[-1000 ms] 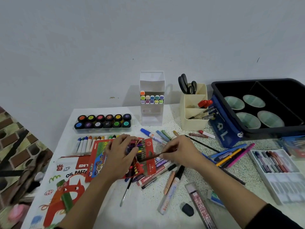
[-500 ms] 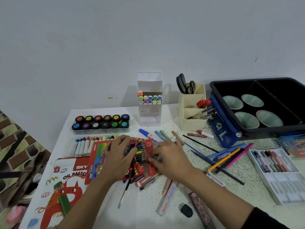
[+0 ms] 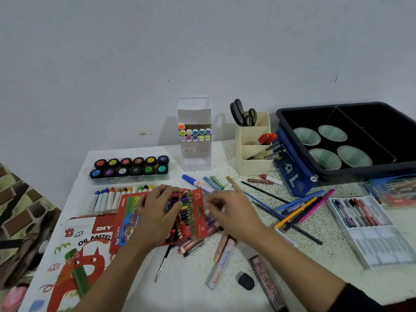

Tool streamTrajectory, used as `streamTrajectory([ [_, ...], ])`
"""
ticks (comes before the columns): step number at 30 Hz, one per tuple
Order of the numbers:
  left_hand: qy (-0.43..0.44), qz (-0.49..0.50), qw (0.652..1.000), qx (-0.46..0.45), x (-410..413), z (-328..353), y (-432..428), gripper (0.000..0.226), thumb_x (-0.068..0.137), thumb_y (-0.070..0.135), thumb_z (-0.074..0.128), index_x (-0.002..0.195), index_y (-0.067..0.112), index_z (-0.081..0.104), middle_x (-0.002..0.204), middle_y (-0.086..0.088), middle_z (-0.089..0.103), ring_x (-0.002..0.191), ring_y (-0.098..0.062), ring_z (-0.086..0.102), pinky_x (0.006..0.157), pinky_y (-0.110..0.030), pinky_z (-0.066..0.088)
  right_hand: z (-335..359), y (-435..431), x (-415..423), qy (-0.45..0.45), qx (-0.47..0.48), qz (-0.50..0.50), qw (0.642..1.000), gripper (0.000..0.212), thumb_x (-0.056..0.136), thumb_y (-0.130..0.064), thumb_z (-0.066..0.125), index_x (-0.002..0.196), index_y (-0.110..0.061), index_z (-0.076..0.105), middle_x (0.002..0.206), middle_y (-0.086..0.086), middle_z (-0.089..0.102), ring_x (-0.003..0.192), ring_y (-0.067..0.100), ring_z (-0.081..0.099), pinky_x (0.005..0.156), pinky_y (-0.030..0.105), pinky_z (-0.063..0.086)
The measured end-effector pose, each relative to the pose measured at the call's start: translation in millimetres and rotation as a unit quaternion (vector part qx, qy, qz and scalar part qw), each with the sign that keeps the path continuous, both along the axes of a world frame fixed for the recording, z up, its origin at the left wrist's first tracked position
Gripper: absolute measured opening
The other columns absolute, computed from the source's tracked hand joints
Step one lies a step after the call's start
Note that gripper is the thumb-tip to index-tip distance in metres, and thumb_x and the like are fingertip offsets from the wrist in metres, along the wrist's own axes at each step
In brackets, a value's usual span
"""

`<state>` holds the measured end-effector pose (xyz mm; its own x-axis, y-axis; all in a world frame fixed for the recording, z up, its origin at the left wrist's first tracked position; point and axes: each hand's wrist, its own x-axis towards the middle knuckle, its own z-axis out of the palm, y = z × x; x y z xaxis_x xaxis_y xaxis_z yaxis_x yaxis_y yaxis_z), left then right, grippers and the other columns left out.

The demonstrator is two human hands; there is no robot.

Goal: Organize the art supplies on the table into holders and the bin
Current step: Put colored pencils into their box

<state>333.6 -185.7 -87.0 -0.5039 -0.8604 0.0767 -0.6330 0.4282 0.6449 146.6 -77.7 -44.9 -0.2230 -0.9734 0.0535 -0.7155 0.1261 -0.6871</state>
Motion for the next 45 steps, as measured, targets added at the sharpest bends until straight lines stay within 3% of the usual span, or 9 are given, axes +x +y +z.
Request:
streamTrajectory([
  [6, -0.014, -0.004, 1.000, 0.004, -8.7, 4.8, 8.4, 0.036, 0.086, 0.057, 0.035, 0.117, 0.047, 0.049, 0.127, 0.019, 0.034, 0.120, 0.003, 0.024, 0.119, -0.041, 0.002, 16.7, 22.4, -68.2, 0.288, 0.112, -0.105, 0.945, 0.012, 0.095, -0.022, 0.057, 0.088, -0.021, 0.067, 0.085, -0.004, 0.066, 0.074, 0.015, 0.063, 0.067, 0.032, 0.058],
  [10, -0.023, 0.001, 1.000, -0.004, -9.4, 2.4, 7.6, 0.045, 0.087, 0.058, 0.034, 0.124, 0.041, 0.053, 0.131, 0.017, 0.038, 0.128, -0.002, 0.029, 0.119, -0.040, 0.002, 5.3, 29.4, -74.8, 0.329, 0.160, -0.106, 0.924, 0.009, 0.096, -0.022, 0.057, 0.091, -0.018, 0.063, 0.089, 0.000, 0.064, 0.075, 0.020, 0.061, 0.063, 0.031, 0.051],
  [17, -0.039, 0.000, 0.999, -0.015, -10.5, 3.3, 8.9, 0.045, 0.088, 0.056, 0.034, 0.124, 0.039, 0.053, 0.135, 0.012, 0.043, 0.133, -0.008, 0.033, 0.118, -0.040, 0.004, -23.3, 35.4, -74.4, 0.327, 0.075, -0.116, 0.935, 0.012, 0.095, -0.014, 0.060, 0.086, -0.016, 0.067, 0.083, 0.000, 0.064, 0.072, 0.022, 0.061, 0.066, 0.031, 0.046],
  [21, -0.033, -0.002, 0.999, -0.008, -11.4, 5.9, 11.0, 0.033, 0.087, 0.055, 0.034, 0.117, 0.047, 0.045, 0.133, 0.013, 0.041, 0.128, -0.003, 0.030, 0.118, -0.041, 0.006, -27.0, 32.0, -73.5, 0.275, 0.048, -0.090, 0.956, 0.011, 0.099, -0.020, 0.059, 0.100, -0.013, 0.067, 0.096, 0.002, 0.064, 0.089, 0.025, 0.062, 0.080, 0.039, 0.051],
  [29, -0.036, 0.005, 0.999, -0.003, -14.9, 1.2, 8.7, 0.055, 0.087, 0.056, 0.035, 0.130, 0.029, 0.054, 0.141, 0.003, 0.045, 0.134, -0.016, 0.036, 0.118, -0.045, 0.009, 28.5, 10.7, -45.8, 0.032, -0.177, -0.049, 0.982, 0.011, 0.107, -0.024, 0.041, 0.107, -0.016, 0.049, 0.084, -0.003, 0.058, 0.068, 0.008, 0.050, 0.061, 0.031, 0.041],
  [33, -0.025, -0.003, 1.000, -0.001, -13.4, 1.8, 8.7, 0.046, 0.087, 0.058, 0.035, 0.123, 0.037, 0.053, 0.138, 0.006, 0.046, 0.132, -0.014, 0.038, 0.118, -0.045, 0.011, 37.6, 3.8, -31.2, -0.205, -0.232, -0.075, 0.948, 0.007, 0.107, -0.015, 0.044, 0.111, -0.011, 0.047, 0.081, 0.006, 0.067, 0.066, 0.013, 0.059, 0.062, 0.026, 0.046],
  [37, -0.010, -0.009, 1.000, 0.005, -9.6, -1.6, 6.2, 0.057, 0.081, 0.068, 0.025, 0.122, 0.040, 0.053, 0.137, 0.010, 0.045, 0.134, -0.012, 0.036, 0.117, -0.044, 0.011, 19.6, 9.0, -27.0, -0.395, -0.173, -0.140, 0.891, 0.014, 0.104, -0.006, 0.048, 0.117, -0.008, 0.049, 0.087, 0.018, 0.072, 0.070, 0.024, 0.066, 0.063, 0.028, 0.053],
  [42, -0.006, -0.005, 1.000, 0.014, -9.8, 0.9, 8.8, 0.064, 0.078, 0.069, 0.023, 0.125, 0.038, 0.054, 0.141, 0.009, 0.041, 0.137, -0.012, 0.029, 0.117, -0.044, 0.010, -6.4, 18.2, -22.3, -0.424, -0.088, -0.192, 0.881, 0.009, 0.101, -0.008, 0.054, 0.107, -0.002, 0.055, 0.084, 0.013, 0.074, 0.076, 0.029, 0.072, 0.073, 0.035, 0.061],
  [45, -0.016, -0.014, 0.999, 0.035, -9.7, 2.2, 6.7, 0.045, 0.084, 0.063, 0.032, 0.122, 0.045, 0.048, 0.143, 0.008, 0.039, 0.139, -0.014, 0.026, 0.118, -0.045, 0.009, -9.6, 17.1, -23.9, -0.441, -0.104, -0.234, 0.860, 0.009, 0.102, -0.007, 0.053, 0.108, -0.001, 0.054, 0.080, 0.010, 0.074, 0.071, 0.028, 0.071, 0.072, 0.035, 0.061],
])
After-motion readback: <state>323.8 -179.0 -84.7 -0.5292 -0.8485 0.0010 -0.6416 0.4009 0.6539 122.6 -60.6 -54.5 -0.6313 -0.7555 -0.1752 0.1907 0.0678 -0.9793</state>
